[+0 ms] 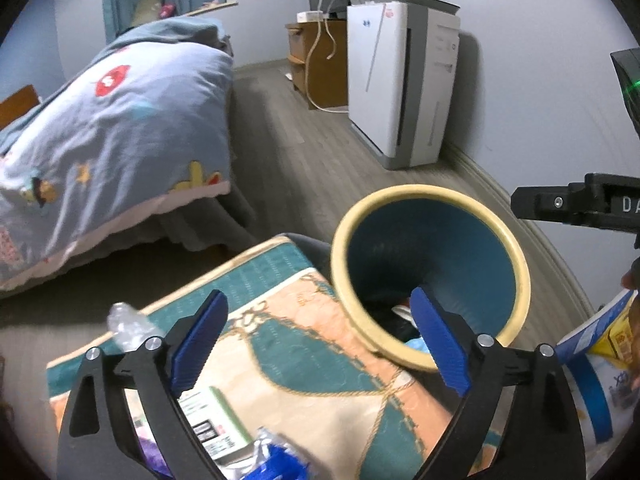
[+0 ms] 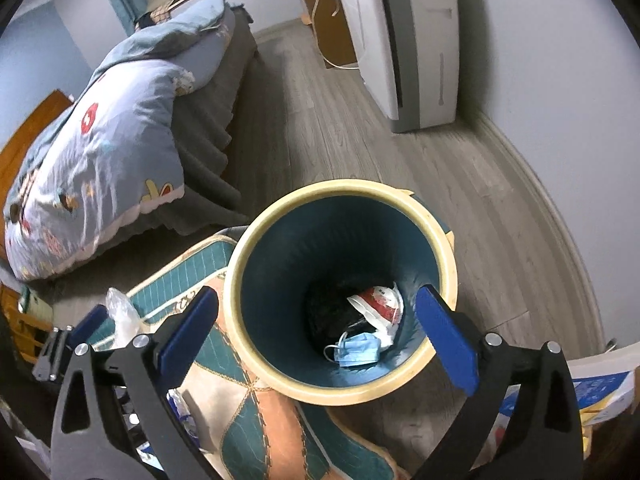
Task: Collect trash
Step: 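Carry the mask and wrapper over the bin and open both tools, then move both tools back over the remaining trash on the cushion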
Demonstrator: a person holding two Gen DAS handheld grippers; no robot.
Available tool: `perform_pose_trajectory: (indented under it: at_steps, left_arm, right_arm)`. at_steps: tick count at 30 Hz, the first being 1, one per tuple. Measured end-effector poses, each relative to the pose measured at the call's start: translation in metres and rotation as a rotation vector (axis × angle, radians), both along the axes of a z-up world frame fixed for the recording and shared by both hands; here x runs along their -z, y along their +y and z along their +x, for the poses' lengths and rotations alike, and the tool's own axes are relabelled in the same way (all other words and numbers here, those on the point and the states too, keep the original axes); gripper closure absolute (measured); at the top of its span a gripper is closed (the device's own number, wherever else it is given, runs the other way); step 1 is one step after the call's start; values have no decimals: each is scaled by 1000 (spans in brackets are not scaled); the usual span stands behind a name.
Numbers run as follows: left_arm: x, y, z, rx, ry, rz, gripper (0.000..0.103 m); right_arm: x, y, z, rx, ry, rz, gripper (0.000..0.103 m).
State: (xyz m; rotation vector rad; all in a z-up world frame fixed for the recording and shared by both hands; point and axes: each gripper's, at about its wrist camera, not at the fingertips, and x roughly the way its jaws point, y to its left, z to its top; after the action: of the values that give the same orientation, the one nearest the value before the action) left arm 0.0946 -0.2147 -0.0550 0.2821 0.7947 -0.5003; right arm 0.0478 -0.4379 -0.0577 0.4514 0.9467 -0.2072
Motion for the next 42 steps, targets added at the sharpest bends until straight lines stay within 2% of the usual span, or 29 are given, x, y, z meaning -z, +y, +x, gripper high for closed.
perform_pose_trajectory:
  at_steps: [13, 19, 26, 34, 38, 42]
  left_arm:
    - [-40, 91, -40, -159, -52, -12, 7]
    - [-48, 142, -59, -252, -67, 36, 7]
    - [-57, 210, -80, -358, -51, 12, 6]
    - [-50, 288, -99, -480, -13, 19, 6]
    - [-37, 319, -99, -521, 19, 20, 6]
    - [-24, 346, -94, -554, 58, 21, 6]
  right_arm:
    - [-33, 61, -11, -109, -45, -99, 6]
    - [-43, 97, -18, -176, -69, -113, 6]
    - [-45, 151, -21, -256, -71, -106, 6]
    - [-29, 207, -22, -312, -34, -68, 6]
    - [-13, 231, -18, -347, 22, -76, 6]
    - [3, 241, -15, -328, 73, -73, 6]
